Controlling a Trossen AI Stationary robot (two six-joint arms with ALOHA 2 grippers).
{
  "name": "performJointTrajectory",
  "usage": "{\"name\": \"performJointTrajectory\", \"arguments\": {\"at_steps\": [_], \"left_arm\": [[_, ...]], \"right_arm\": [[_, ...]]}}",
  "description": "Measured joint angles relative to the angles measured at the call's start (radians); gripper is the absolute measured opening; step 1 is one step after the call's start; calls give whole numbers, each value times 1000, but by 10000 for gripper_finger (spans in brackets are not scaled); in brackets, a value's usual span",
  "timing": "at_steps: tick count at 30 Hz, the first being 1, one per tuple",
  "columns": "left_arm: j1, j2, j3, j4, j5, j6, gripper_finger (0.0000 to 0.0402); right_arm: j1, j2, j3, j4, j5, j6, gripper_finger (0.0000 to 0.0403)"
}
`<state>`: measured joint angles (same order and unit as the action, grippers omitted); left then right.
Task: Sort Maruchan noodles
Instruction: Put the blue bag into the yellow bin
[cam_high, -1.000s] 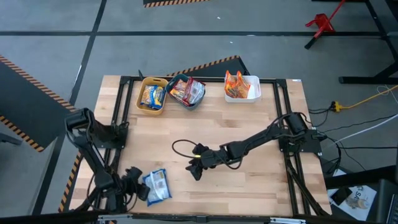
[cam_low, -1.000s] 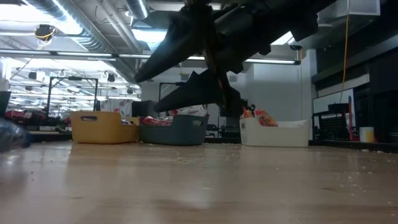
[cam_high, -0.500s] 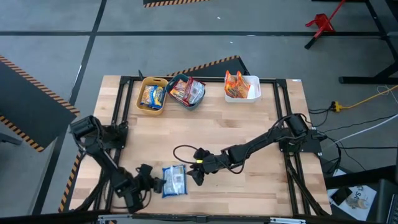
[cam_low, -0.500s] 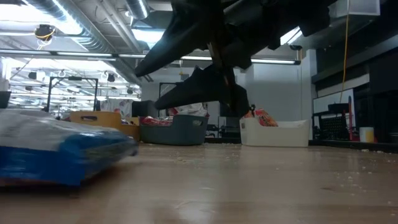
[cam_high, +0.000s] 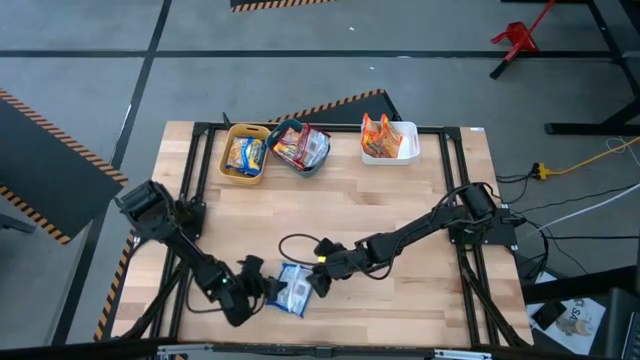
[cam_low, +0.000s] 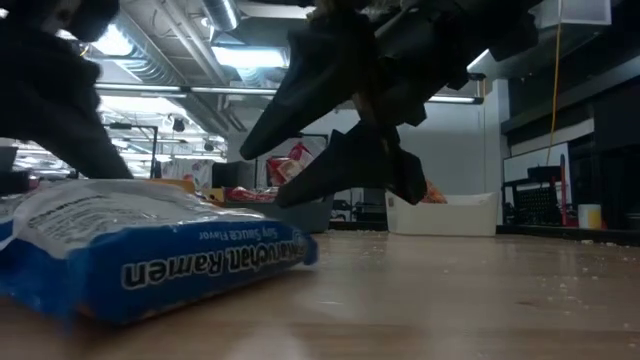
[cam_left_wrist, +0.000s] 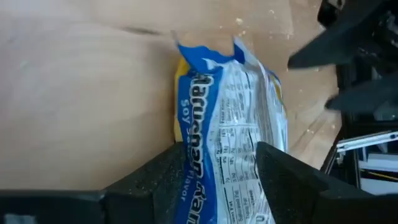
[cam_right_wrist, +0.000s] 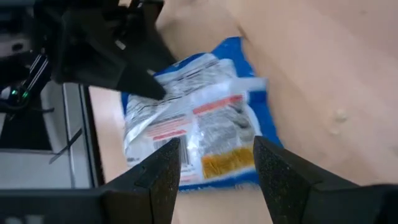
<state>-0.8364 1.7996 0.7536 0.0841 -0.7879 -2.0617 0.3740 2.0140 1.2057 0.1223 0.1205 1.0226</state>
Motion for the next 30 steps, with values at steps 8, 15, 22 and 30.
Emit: {"name": "performJointTrajectory", "arguments": {"at_steps": [8, 15, 22, 30], "left_arm": [[112, -1, -5, 64, 211, 135, 214], [168, 5, -8, 274, 292, 408, 214], [219, 5, -8, 273, 427, 479, 213], [256, 4, -8, 281, 522, 549, 213]], "right_arm": [[22, 0, 0, -24, -40, 59, 188], [123, -16, 0, -98, 62, 222, 188], [228, -21, -1, -163, 200, 449, 188], [270, -9, -1, -149, 179, 593, 188]]}}
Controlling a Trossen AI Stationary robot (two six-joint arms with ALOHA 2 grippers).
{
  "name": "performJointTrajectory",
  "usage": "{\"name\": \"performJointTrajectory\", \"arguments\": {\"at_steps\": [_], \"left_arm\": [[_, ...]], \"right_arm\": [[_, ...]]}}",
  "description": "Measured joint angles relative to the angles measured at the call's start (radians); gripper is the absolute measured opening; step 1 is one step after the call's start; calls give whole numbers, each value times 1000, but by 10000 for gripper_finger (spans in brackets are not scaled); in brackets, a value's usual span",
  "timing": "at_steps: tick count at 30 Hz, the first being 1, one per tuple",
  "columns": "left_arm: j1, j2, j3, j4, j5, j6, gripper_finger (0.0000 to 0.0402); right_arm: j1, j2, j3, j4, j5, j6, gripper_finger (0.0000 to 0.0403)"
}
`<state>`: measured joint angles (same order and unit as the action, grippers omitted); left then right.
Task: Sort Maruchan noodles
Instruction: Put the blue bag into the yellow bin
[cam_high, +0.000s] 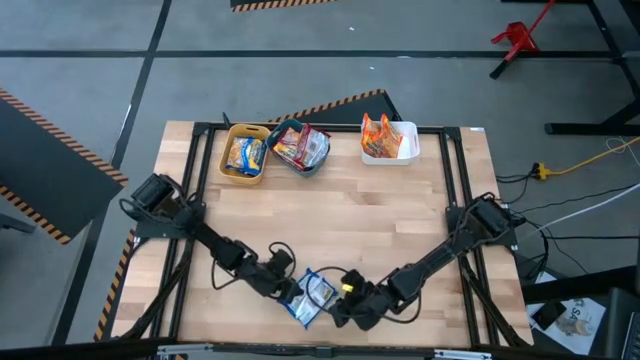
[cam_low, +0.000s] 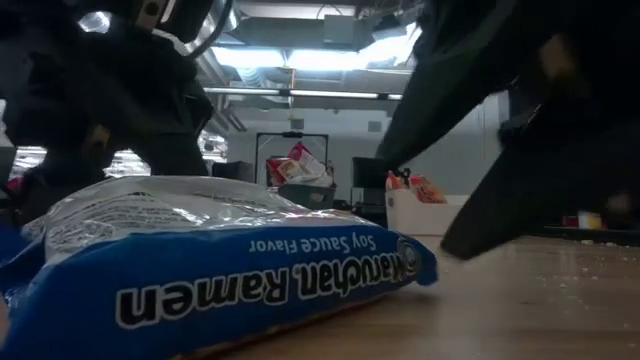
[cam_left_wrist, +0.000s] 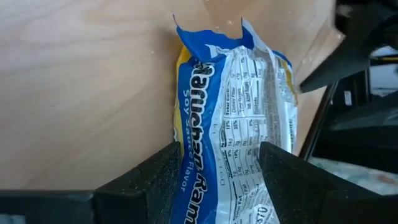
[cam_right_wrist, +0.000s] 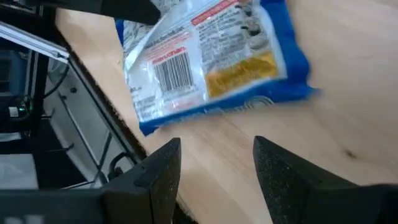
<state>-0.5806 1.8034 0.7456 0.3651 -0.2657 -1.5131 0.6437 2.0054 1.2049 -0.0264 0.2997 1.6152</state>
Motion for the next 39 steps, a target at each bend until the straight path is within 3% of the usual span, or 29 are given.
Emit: {"name": "performJointTrajectory", "arguments": {"at_steps": [6, 14, 23, 28, 34, 39], "left_arm": [[33, -1, 1, 43, 70, 35, 212], [68, -2, 0, 60, 152, 105, 214], [71, -2, 0, 74, 195, 94, 210], [67, -2, 0, 93, 256, 63, 178], [64, -4, 3, 108, 259, 52, 119], [64, -4, 3, 133, 284, 33, 95]], "right_arm": [[-31, 68, 0, 48, -9, -49, 188], [-107, 72, 2, 60, -72, -206, 188], [-124, 73, 2, 58, -86, -263, 188], [-125, 69, 1, 54, -91, -270, 188], [-127, 34, -2, -4, -92, -288, 188], [-126, -25, -2, -85, -108, -292, 188]]}}
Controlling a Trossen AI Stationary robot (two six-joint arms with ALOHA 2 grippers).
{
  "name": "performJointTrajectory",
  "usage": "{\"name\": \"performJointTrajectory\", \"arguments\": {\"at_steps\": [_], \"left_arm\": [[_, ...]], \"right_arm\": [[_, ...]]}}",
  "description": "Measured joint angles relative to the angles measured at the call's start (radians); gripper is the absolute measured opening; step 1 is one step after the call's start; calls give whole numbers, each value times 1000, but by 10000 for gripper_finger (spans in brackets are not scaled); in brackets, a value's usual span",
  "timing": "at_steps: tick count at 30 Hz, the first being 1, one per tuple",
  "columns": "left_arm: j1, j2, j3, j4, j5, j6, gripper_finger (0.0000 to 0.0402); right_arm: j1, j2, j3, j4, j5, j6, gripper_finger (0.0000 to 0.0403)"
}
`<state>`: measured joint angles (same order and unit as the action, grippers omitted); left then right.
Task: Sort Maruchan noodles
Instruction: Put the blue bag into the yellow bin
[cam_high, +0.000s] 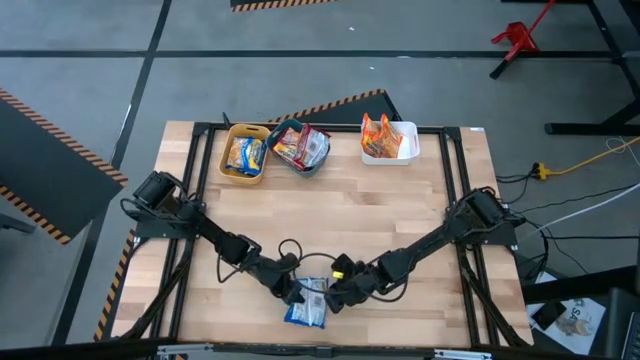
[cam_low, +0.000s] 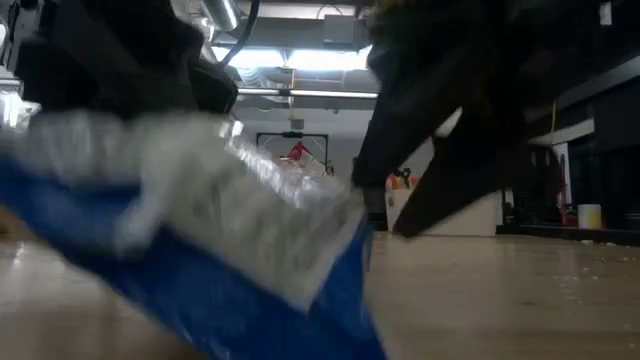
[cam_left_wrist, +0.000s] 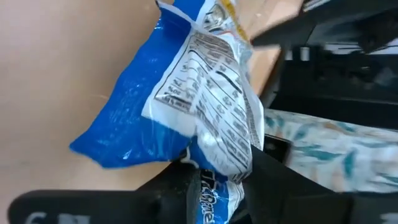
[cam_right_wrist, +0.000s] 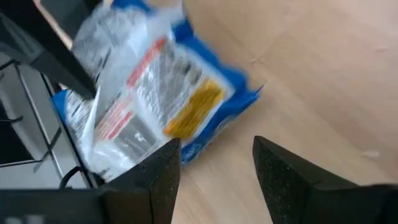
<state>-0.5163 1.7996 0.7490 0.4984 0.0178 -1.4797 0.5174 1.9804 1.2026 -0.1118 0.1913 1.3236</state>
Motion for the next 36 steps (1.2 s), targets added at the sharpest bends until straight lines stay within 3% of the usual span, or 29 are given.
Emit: {"name": "performJointTrajectory", "arguments": {"at_steps": [9, 15, 26, 31, 36], "left_arm": [[3, -14, 0, 154, 26, -34, 65], [41, -100, 0, 143, -20, 76, 17], [190, -305, -2, 96, -57, 231, 11], [263, -443, -1, -43, -88, 404, 5], [324, -617, -1, -271, -240, 580, 7]], "right_arm": [[20, -240, 2, -360, 122, -22, 188], [29, -404, 2, -612, 225, 3, 188], [31, -529, 2, -811, 326, 9, 188], [31, -535, 2, -883, 341, 15, 188], [31, -535, 2, -925, 350, 14, 188]]}}
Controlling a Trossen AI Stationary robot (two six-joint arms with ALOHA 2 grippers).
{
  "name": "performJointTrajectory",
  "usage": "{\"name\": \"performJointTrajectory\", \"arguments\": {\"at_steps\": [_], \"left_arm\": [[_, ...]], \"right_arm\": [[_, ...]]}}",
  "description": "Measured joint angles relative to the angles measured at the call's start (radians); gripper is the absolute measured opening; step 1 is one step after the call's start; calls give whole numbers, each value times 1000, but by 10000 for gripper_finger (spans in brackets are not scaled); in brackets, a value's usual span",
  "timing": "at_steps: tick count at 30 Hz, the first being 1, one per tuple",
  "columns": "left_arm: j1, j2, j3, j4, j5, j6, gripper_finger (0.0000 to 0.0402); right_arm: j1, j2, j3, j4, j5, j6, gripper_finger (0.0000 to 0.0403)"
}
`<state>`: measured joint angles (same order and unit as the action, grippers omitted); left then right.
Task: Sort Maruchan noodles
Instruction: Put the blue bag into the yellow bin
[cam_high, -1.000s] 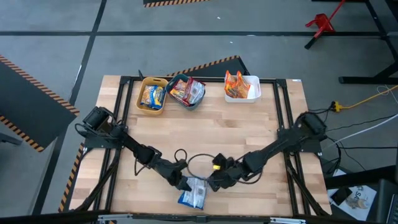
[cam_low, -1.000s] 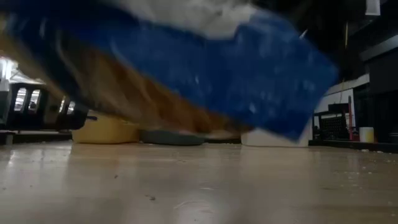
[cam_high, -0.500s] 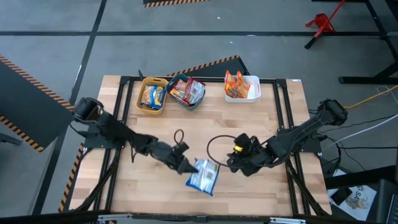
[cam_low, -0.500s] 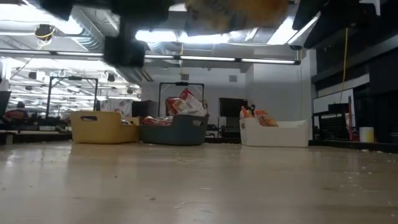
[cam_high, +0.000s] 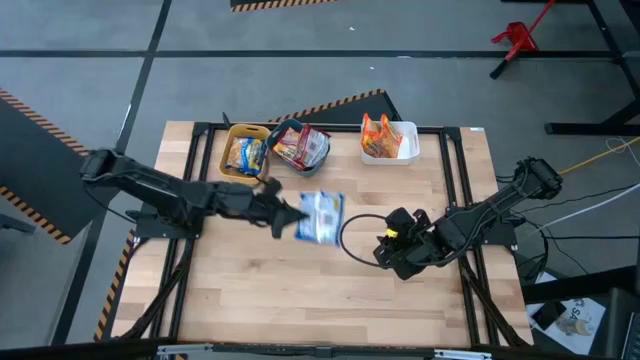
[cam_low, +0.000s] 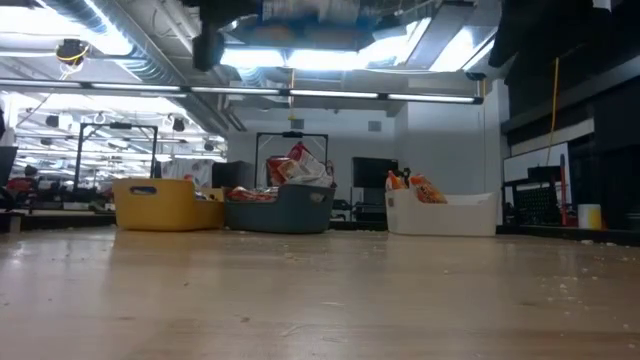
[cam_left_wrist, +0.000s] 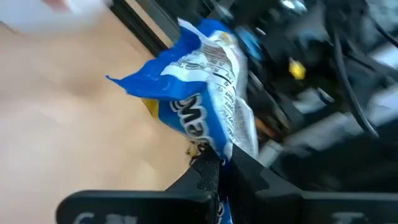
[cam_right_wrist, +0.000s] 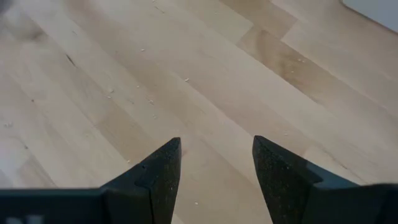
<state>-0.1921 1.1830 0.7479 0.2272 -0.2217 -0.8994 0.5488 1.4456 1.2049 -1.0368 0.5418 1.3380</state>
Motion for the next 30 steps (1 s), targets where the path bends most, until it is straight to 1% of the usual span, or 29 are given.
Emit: {"name": "performJointTrajectory", "arguments": {"at_steps": [4, 7, 10, 13, 15, 18, 21, 23, 25, 30], "left_arm": [[41, -142, 0, -209, -163, 119, 8], [69, -239, 0, -371, -311, 172, 8], [101, -318, 0, -521, -473, 177, 8], [143, -375, 0, -668, -571, 177, 8], [172, -401, 0, -741, -594, 176, 7], [220, -416, 3, -797, -599, 179, 5], [279, -414, 38, -888, -600, 211, 5], [326, -402, 67, -963, -604, 204, 5], [371, -386, 93, -1055, -583, 190, 5], [480, -335, 163, -1242, -492, 158, 5]], "right_arm": [[0, 0, 0, -46, 2, 0, 188], [0, 0, 0, -72, 14, 0, 188], [0, 0, 0, -88, 43, 0, 188], [-7, 0, 0, -104, 50, 0, 188], [-13, 0, 0, -116, 44, -1, 188], [-14, 0, 0, -125, 42, -10, 188], [-14, 0, 0, -142, 43, -12, 188], [-14, 0, 0, -150, 42, -12, 188], [-14, 1, 0, -149, 42, -12, 188], [-14, 1, 0, -148, 42, -12, 188]]}}
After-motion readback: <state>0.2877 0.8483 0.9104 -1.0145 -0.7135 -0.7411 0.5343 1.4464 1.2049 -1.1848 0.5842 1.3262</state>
